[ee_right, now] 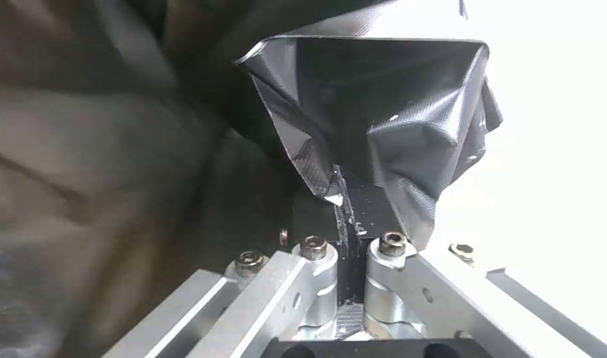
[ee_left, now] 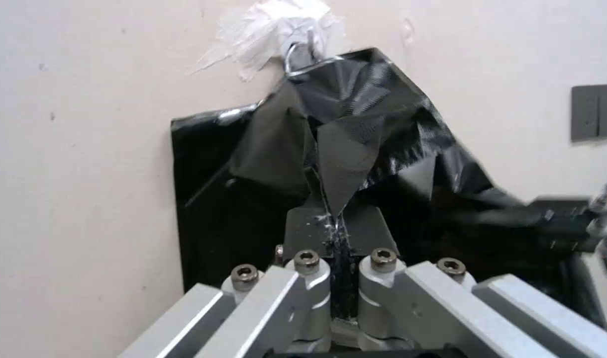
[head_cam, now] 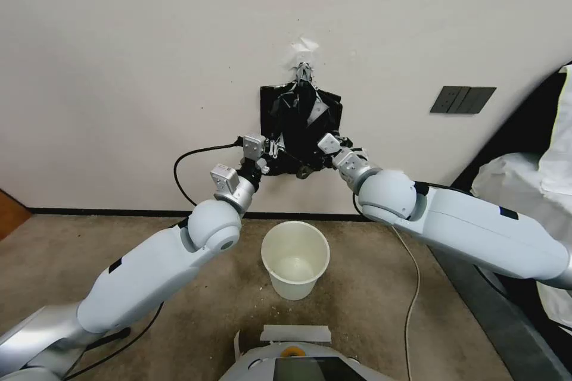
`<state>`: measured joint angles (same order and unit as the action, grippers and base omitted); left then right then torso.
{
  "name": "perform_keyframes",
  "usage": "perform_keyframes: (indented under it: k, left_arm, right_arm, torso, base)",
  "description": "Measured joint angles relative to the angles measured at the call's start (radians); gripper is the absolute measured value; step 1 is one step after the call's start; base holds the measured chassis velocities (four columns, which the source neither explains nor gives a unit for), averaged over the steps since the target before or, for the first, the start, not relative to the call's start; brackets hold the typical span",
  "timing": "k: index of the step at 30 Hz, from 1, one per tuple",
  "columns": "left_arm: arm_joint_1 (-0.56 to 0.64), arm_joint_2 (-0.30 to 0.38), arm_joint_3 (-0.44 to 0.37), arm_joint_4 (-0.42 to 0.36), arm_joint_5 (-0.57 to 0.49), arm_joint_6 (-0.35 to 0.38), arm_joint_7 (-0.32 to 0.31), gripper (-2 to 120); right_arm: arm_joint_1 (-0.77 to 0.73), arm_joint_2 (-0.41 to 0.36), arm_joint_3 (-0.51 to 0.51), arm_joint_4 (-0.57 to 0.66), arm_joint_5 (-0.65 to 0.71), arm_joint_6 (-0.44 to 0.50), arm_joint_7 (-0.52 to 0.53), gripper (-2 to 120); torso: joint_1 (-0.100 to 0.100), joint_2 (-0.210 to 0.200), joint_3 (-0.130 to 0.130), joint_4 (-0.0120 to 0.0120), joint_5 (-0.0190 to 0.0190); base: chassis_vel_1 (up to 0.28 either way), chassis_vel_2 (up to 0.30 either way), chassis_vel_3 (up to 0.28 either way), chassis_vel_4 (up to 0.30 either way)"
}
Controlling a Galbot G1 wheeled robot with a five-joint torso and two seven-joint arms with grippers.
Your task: Place a trash bag onto the trash bin.
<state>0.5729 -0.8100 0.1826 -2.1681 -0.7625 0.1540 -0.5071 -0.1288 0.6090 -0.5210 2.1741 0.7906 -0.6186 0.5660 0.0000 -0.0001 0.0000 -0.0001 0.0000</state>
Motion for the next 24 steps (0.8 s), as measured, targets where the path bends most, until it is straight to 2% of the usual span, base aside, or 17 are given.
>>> perform_keyframes:
  k: [3,4,7,9,10,12,13,16,19,24]
  left_arm:
    - [0.028,0.005,-0.015,-0.004,0.005,-0.001,0.001,0]
    - [0.070,0.014,-0.038,-0.011,0.009,-0.004,0.004,0]
    - [0.092,0.019,-0.053,-0.015,0.014,-0.007,0.006,0]
    - [0.138,0.028,-0.088,-0.024,0.020,-0.012,0.013,0]
    - [0.138,0.028,-0.088,-0.024,0.020,-0.012,0.013,0]
    - [0.176,0.035,-0.116,-0.037,0.031,-0.016,0.021,0]
    - [0.176,0.035,-0.116,-0.037,0.031,-0.016,0.021,0]
    - [0.222,0.039,-0.141,-0.056,0.043,-0.017,0.024,0]
    - [0.251,0.040,-0.153,-0.066,0.056,-0.018,0.025,0]
    - [0.325,0.047,-0.186,-0.095,0.082,-0.020,0.028,0]
  right_arm:
    - [-0.054,0.000,0.060,0.011,0.018,0.050,-0.006,0]
    - [-0.146,0.000,0.171,0.033,0.041,0.121,-0.039,0]
    - [-0.209,-0.001,0.231,0.042,0.046,0.175,-0.062,0]
    - [-0.353,0.005,0.347,0.061,0.063,0.272,-0.102,0]
    - [-0.353,0.005,0.347,0.061,0.063,0.272,-0.102,0]
    - [-0.483,0.019,0.462,0.094,0.098,0.352,-0.144,0]
    - [-0.483,0.019,0.462,0.094,0.098,0.352,-0.144,0]
    - [-0.618,0.034,0.551,0.135,0.090,0.411,-0.207,0]
    - [-0.698,0.049,0.586,0.159,0.072,0.435,-0.234,0]
    - [-0.826,0.080,0.638,0.218,0.063,0.450,-0.241,0]
  torso:
    - [0.000,0.000,0.000,0.0001,0.0002]
    - [0.000,0.000,0.000,0.0002,-0.0003]
    - [0.000,0.000,0.000,0.0003,-0.0003]
    - [0.000,0.000,0.000,-0.0001,0.0002]
    - [0.000,0.000,0.000,-0.0001,0.0002]
    - [0.000,0.000,0.000,-0.0001,0.0002]
    - [0.000,0.000,0.000,-0.0001,0.0002]
    - [0.000,0.000,0.000,0.0000,0.0000]
    - [0.000,0.000,0.000,-0.0002,-0.0001]
    - [0.000,0.000,0.000,0.0002,-0.0001]
  base:
    - [0.000,0.000,0.000,0.000]
    - [0.000,0.000,0.000,0.000]
    - [0.000,0.000,0.000,0.000]
    - [0.000,0.000,0.000,0.000]
    - [0.000,0.000,0.000,0.000]
    - [0.000,0.000,0.000,0.000]
    - [0.000,0.000,0.000,0.000]
    - [0.000,0.000,0.000,0.000]
    - [0.000,0.000,0.000,0.000]
    - [0.000,0.000,0.000,0.000]
